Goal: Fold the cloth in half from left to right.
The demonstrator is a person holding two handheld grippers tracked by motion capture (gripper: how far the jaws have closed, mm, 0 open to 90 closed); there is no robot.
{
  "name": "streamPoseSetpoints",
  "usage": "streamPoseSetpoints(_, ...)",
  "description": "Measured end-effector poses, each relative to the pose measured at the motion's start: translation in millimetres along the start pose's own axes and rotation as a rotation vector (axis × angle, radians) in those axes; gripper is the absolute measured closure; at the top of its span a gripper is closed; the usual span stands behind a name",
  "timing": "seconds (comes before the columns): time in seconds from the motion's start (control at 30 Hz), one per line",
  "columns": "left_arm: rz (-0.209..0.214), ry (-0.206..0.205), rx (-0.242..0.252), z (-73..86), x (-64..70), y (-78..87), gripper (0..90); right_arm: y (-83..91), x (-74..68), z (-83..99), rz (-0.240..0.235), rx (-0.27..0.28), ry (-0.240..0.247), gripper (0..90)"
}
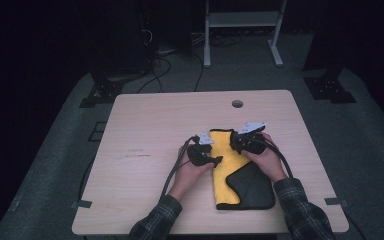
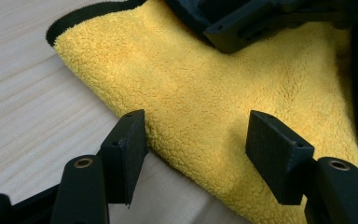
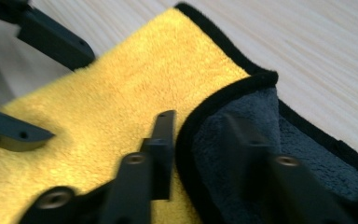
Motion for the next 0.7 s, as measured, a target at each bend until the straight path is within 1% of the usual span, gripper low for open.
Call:
streamPoseSetpoints(0.1, -0.01, -0.014, -0.008, -0.3, 1.1, 0.0, 37.1, 0.3, 2.2, -2.5, -0.003, -0.007, -0.005, 77.8)
streamPoseSetpoints(0.13, -0.01, -0.014, -0.009, -0.3, 1.2, 0.0, 37.1, 2.0, 2.8, -4.0, 0.003, -0.001, -0.013, 79.5)
streamPoseSetpoints(0.2, -0.011, -0.013, -0.009, -0.3, 1.2, 0.0, 37.1, 7.0, 6.0, -7.6, 0.006, 0.015, -0.023, 80.7)
streamPoseSetpoints(0.27, -0.011, -0.013, -0.009, -0.3, 1.1, 0.0, 37.0, 12.6, 11.3, -11.2, 0.012, 0.033, -0.042, 81.2)
streamPoseSetpoints(0.33, -0.011, -0.013, -0.009, -0.2, 1.1, 0.0, 37.1, 18.6, 19.5, -13.5, 0.013, 0.058, -0.083, 81.4)
streamPoseSetpoints(0.47, -0.01, -0.012, -0.007, -0.3, 0.7, -0.1, 37.0, 27.1, 40.3, -15.4, 0.035, 0.081, -0.142, 81.4)
streamPoseSetpoints(0.53, -0.011, -0.02, -0.013, -0.4, 0.5, 0.1, 37.0, 28.1, 50.7, -16.4, 0.049, 0.081, -0.162, 81.3)
streamPoseSetpoints(0.57, -0.011, -0.017, -0.013, -0.4, 0.7, 0.0, 37.0, 28.0, 55.6, -16.7, 0.056, 0.083, -0.17, 81.4)
streamPoseSetpoints(0.6, -0.009, -0.015, -0.013, -0.4, 0.6, 0.0, 37.0, 27.4, 60.2, -16.5, 0.056, 0.089, -0.189, 81.4)
streamPoseSetpoints(0.63, -0.008, -0.012, -0.012, -0.4, 0.8, 0.0, 37.0, 26.1, 64.2, -16.0, 0.057, 0.077, -0.203, 81.3)
streamPoseSetpoints(0.7, -0.009, -0.012, -0.011, -0.5, 0.8, -0.2, 37.0, 21.9, 71.1, -14.6, 0.087, 0.057, -0.205, 81.5)
Point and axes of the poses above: each handheld gripper's, and its own axes: y roughly backward along the jaws, z roughly out of its underside, x roughly to its right, the point moved 2 cm from there along -y, roughly forward along the jaws, and after that the axes turned 14 degrees about -y, right-handed, at the moved point
